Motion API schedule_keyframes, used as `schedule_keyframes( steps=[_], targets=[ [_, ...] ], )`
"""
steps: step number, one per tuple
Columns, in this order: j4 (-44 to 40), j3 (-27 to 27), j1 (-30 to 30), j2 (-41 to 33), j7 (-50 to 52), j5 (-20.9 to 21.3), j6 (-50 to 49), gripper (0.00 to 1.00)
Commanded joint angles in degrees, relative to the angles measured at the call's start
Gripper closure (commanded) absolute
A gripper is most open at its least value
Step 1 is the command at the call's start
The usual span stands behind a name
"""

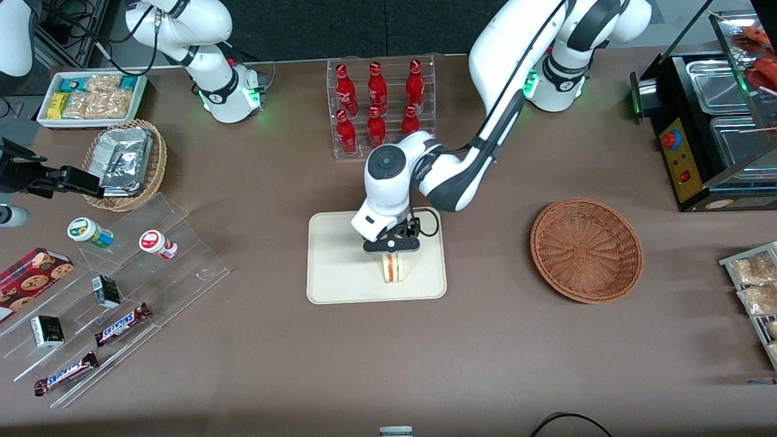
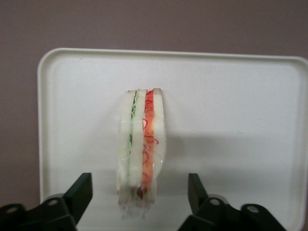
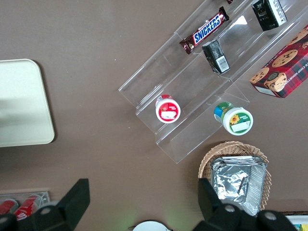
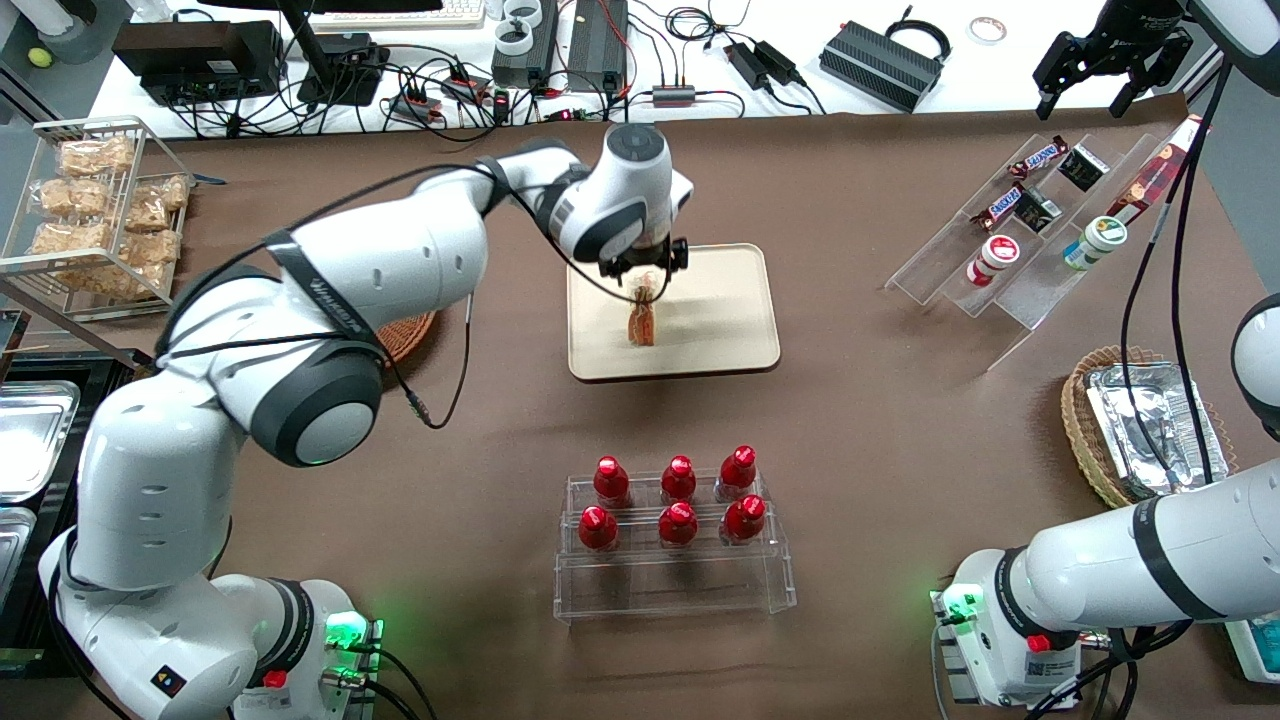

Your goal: Place sandwich from basket to tray

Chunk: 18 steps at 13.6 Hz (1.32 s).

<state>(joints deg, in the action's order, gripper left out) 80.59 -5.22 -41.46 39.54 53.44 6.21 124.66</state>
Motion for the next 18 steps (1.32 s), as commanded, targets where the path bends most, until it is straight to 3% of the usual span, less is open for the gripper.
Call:
schedule_keyframes(
  steps=[1,4,9,13,18],
  targets=[
    [0.5,0.4,0.6,-8.1,0.2,-2.2,-7.1,0.01],
    [0.5,0.3,5.4,-16.7,0.0,-5.3,-14.4,0.01],
    [1.1,0.3,14.9,-28.2,-1.9,-5.2,-30.2,0.01],
    [2.1,0.3,26.1,-34.6,-18.5,-5.4,-40.3,0.01],
    [10.3,0.3,37.3,-43.3,-32.5,-5.5,-41.2,0.01]
  ],
)
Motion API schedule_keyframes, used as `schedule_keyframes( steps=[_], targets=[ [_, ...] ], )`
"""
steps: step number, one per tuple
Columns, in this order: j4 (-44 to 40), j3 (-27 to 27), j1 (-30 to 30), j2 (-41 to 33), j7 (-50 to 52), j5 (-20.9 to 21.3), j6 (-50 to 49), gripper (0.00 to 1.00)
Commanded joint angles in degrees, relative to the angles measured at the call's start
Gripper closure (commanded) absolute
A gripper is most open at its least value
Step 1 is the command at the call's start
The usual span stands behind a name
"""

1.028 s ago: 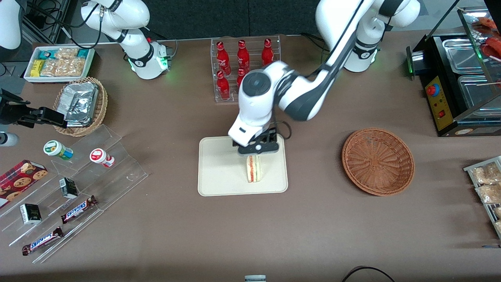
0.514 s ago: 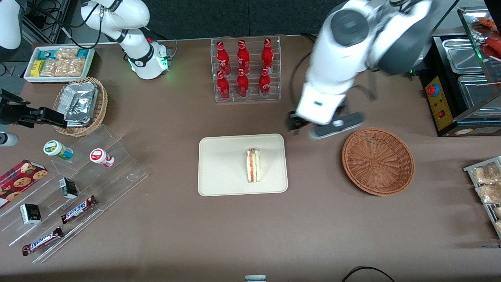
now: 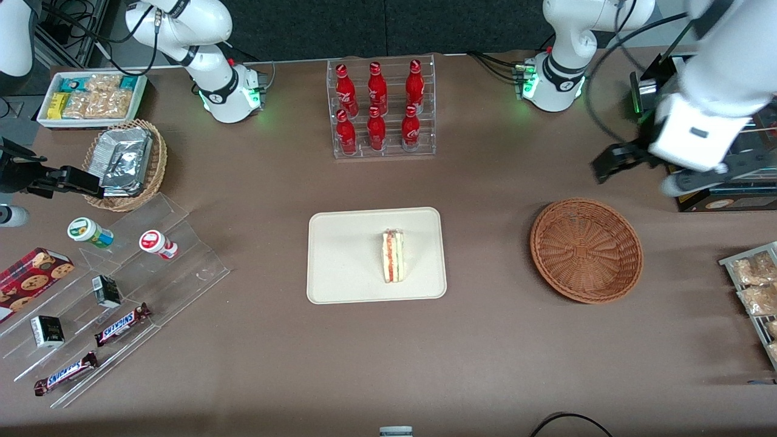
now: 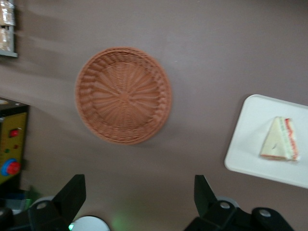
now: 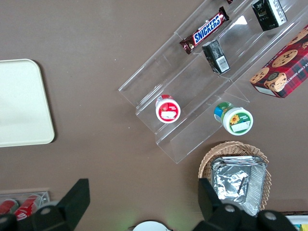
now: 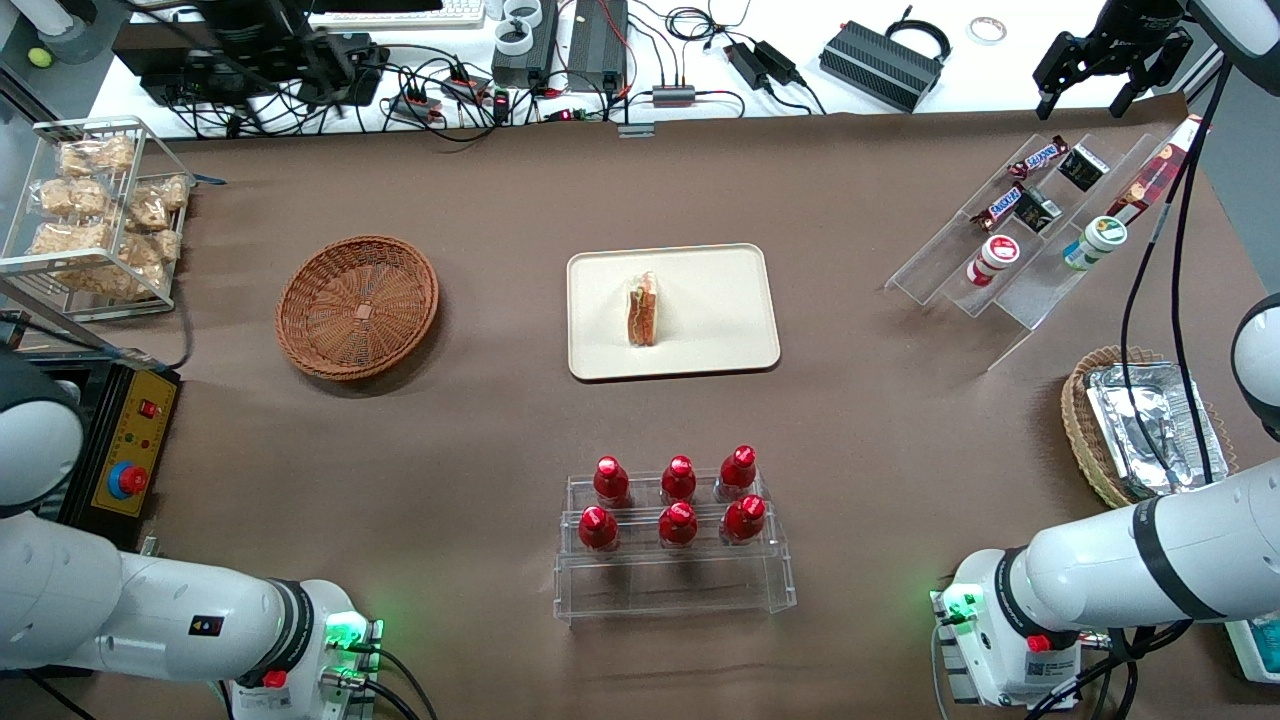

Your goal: Place sandwich from basket to tray

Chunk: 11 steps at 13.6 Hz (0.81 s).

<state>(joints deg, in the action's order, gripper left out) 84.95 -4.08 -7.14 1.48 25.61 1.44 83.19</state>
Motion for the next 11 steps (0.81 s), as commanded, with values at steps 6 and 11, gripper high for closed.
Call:
schedule_keyframes(
  steps=[6,11],
  targets=[
    [14.8,3.4,7.9,-14.2,-19.8,-1.0,0.7,0.01],
    [9.9,4.1,7.7,-10.9,-22.2,-3.2,0.1,0.01]
  ],
)
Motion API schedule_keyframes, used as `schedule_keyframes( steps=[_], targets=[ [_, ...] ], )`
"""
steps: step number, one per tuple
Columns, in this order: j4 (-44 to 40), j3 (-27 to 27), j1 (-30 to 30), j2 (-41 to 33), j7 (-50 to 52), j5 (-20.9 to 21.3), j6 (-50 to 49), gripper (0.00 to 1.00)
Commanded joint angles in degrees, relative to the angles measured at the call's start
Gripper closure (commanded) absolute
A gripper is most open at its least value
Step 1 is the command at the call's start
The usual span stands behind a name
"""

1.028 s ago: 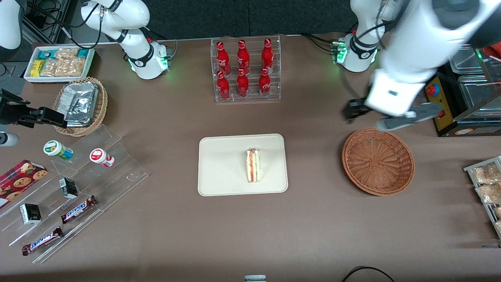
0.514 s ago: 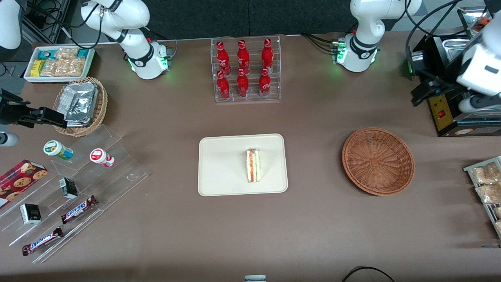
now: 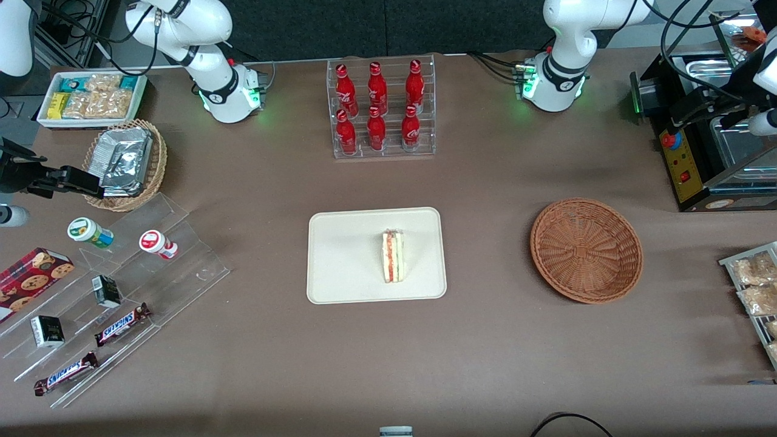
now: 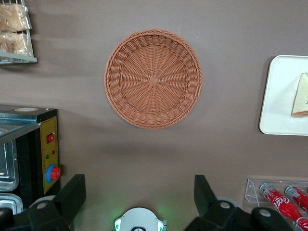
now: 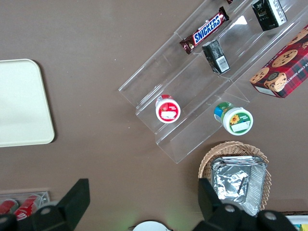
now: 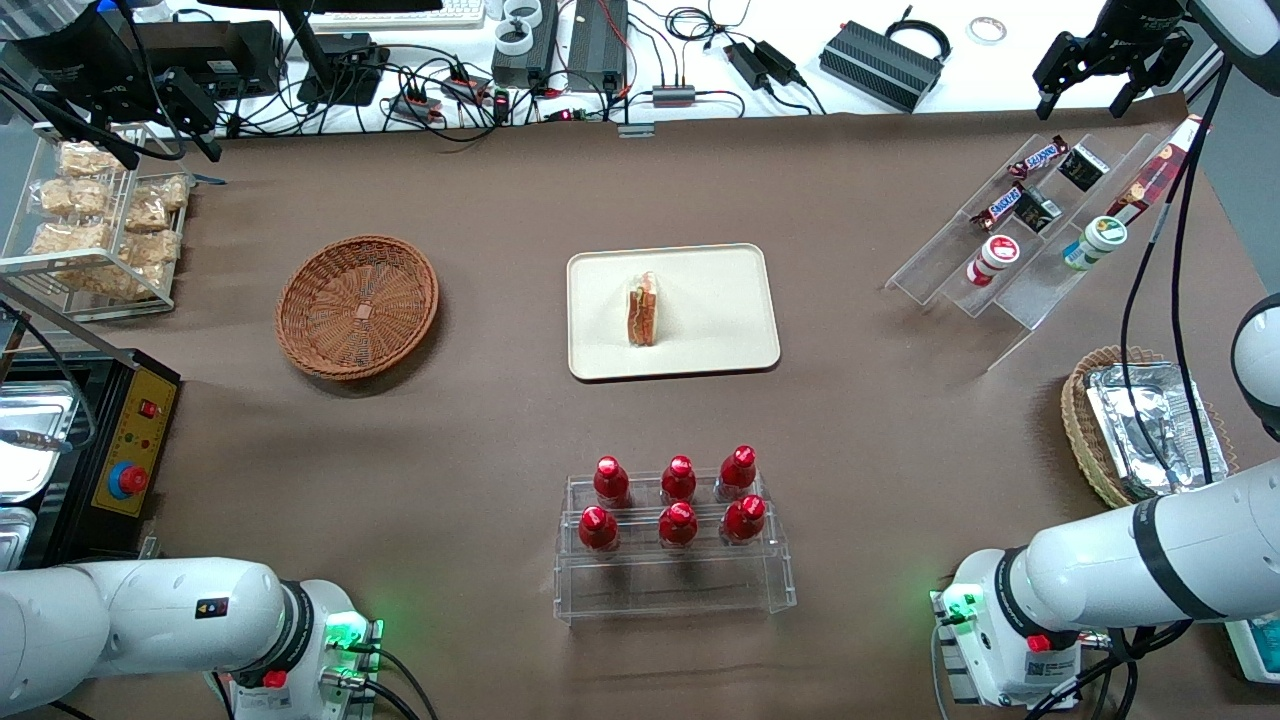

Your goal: Place sandwich from basket to tray

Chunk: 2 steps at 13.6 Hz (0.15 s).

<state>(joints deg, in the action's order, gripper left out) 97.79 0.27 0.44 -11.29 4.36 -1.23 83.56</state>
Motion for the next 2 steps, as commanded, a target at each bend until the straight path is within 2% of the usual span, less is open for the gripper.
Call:
schedule_keyframes(
  steps=[1,2],
  targets=[
    [-4.3,-0.3,0.0,2.6,-1.0,-0.6,-1.6,0.01],
    [-4.6,-0.3,0.0,2.8,-1.0,-0.6,-2.3,0.01]
  ],
)
